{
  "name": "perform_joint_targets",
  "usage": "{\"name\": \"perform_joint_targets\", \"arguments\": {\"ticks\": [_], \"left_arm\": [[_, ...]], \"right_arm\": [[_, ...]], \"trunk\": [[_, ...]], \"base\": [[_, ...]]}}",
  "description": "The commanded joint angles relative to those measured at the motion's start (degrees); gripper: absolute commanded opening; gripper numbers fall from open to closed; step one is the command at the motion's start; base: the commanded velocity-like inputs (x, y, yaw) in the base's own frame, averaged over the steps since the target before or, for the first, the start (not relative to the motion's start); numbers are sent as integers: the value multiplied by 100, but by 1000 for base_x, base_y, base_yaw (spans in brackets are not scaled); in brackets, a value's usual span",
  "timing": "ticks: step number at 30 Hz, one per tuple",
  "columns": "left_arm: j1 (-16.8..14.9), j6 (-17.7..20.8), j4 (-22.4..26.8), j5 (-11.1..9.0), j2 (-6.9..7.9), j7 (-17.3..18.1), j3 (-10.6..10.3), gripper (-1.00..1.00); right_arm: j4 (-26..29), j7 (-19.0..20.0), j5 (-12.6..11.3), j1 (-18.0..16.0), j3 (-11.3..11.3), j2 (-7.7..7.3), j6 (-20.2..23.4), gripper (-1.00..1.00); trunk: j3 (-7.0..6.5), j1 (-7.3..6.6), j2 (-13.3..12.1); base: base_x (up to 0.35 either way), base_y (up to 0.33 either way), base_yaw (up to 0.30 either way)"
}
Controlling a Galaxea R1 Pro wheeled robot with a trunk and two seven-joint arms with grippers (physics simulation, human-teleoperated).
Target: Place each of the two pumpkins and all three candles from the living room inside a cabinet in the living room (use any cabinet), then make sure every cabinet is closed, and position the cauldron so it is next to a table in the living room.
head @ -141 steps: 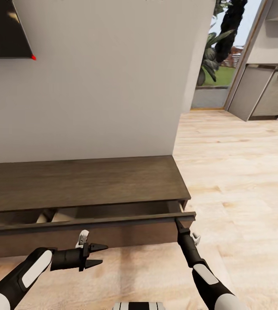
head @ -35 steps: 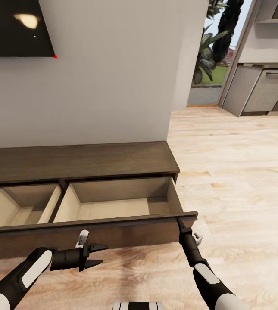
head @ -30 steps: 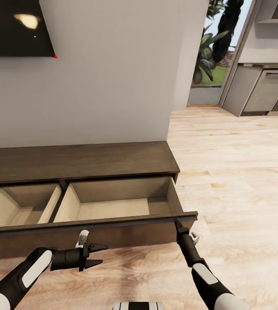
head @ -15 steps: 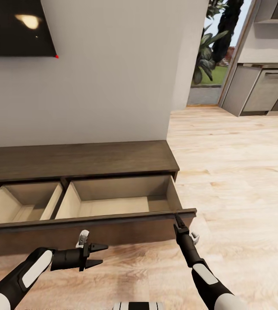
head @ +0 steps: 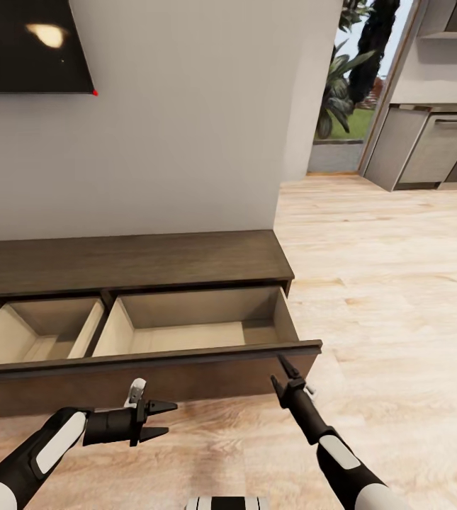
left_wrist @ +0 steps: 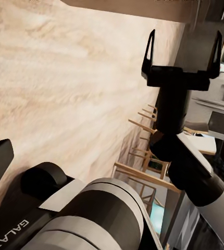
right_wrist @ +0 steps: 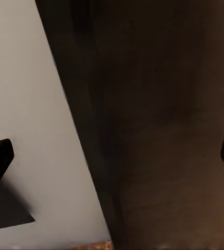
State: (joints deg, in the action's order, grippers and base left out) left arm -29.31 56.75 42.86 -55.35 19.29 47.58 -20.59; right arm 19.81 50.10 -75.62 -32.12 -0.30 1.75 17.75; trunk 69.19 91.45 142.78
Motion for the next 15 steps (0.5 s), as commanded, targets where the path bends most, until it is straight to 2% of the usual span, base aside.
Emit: {"name": "perform_joint_targets", "arguments": {"ticks": [1, 5, 8, 9, 11, 15], "left_arm": [[-5, 20, -2, -18, 5, 14, -20, 100], [-5, 30, 8, -25, 8, 19, 0, 100], [-5, 36, 11, -28, 21, 22, 15, 100], [-5, 37, 11, -28, 20, 23, 17, 100], [-5, 38, 11, -29, 16, 23, 10, 100], [-5, 38, 11, -29, 8, 19, -12, 100]], "right_arm": [[7, 17, -53, -2, -6, -4, 248, 100], [-23, 30, -36, 2, -13, -38, 819, 100], [-138, 13, 3, 3, -5, -207, 1229, 100], [-321, 11, 75, 3, 7, -314, 1386, 100], [-596, -3, 319, 3, 68, -427, 1506, 100], [-864, -6, 979, 4, 180, -601, 1565, 100]], "trunk": [[4, -1, 2], [-32, -45, -78], [-85, -111, -199], [-103, -133, -239], [-139, -177, -319], [-211, -265, -479]], "base": [[-1, 0, 0], [0, 0, 0], [0, 0, 0], [0, 0, 0], [0, 0, 0], [0, 0, 0]]}}
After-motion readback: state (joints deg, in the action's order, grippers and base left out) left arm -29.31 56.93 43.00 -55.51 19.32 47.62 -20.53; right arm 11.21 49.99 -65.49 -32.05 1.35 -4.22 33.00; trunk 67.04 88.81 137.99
